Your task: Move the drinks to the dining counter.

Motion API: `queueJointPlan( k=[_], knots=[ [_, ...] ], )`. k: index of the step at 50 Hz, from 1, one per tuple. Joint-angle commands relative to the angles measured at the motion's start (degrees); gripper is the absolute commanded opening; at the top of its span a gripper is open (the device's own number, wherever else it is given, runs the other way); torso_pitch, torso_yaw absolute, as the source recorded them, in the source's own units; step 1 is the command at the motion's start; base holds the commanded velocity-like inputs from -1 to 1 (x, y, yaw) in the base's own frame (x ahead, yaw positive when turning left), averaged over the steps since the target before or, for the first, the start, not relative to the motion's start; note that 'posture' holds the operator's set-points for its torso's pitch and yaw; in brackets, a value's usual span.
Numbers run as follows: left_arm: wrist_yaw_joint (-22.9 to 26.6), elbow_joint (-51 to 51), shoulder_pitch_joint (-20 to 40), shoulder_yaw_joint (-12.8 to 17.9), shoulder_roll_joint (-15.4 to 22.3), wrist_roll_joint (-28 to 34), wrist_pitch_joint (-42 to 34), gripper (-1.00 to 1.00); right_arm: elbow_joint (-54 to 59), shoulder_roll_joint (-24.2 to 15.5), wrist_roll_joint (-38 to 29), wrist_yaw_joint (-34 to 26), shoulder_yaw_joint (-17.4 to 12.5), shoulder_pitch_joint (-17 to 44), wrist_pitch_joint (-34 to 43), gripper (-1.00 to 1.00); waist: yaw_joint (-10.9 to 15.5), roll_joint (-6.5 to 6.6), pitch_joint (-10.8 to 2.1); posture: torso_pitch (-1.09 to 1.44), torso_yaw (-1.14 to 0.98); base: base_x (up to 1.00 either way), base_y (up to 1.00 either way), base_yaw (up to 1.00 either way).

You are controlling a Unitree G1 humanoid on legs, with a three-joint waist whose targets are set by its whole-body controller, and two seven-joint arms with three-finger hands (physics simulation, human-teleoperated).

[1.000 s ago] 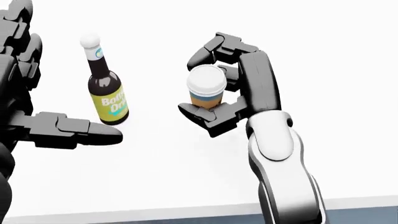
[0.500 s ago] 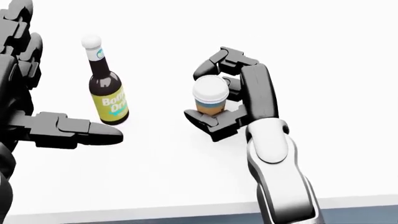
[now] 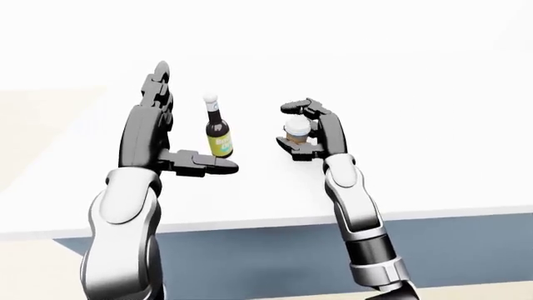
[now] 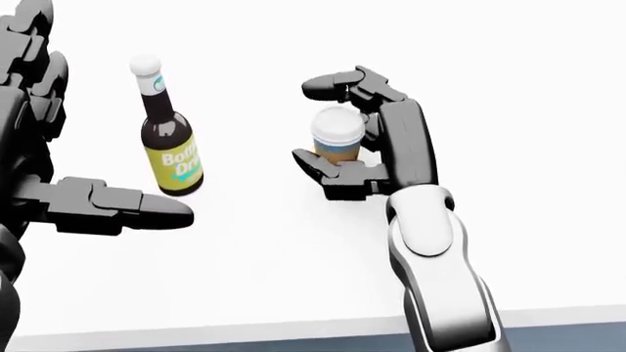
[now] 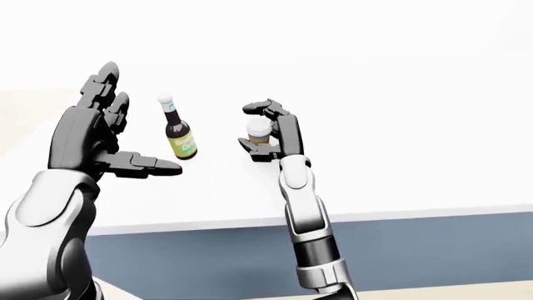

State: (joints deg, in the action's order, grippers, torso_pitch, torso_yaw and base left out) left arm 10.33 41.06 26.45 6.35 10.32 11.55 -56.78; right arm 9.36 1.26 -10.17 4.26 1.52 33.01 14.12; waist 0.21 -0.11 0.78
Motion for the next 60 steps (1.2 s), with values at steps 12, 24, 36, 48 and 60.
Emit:
queueJointPlan(
  k=[12, 24, 36, 48, 60],
  knots=[
    [-0.1, 1.9, 1.6, 0.5, 0.5, 0.3, 1.2, 1.00, -3.6, -0.8, 0.8, -0.5, -0.9, 0.3, -0.1, 0.44, 0.0, 0.26, -1.08, 0.00, 0.00, 0.00, 0.00, 0.00],
    [0.4, 3.5, 3.2, 0.1, 1.0, 0.9, -1.6, 1.00, -13.7, -3.0, 3.3, -1.5, -2.6, 0.2, 7.5, 0.47, 0.1, 0.20, -0.72, 0.00, 0.00, 0.00, 0.00, 0.00],
    [1.2, 6.0, 3.0, 1.0, 1.7, 0.9, -3.4, 1.00, -30.2, -6.6, 7.3, -1.8, -5.7, 0.1, 19.4, 0.52, 0.2, -0.05, -0.51, 0.00, 0.00, 0.00, 0.00, 0.00],
    [1.9, 10.5, 1.1, 3.7, 2.7, -0.2, -5.5, 1.00, -51.4, -15.0, 18.6, -1.5, -15.1, -0.7, 35.0, 1.00, 0.4, -0.57, 0.07, 0.00, 0.00, 0.00, 0.00, 0.00],
    [-0.4, 16.3, 0.2, 16.3, 6.1, -10.0, -9.5, 1.00, -52.9, -23.8, 32.9, 5.2, -26.6, -2.9, 36.0, 1.00, 0.2, -0.63, 0.70, 0.00, 0.00, 0.00, 0.00, 0.00]
  ],
)
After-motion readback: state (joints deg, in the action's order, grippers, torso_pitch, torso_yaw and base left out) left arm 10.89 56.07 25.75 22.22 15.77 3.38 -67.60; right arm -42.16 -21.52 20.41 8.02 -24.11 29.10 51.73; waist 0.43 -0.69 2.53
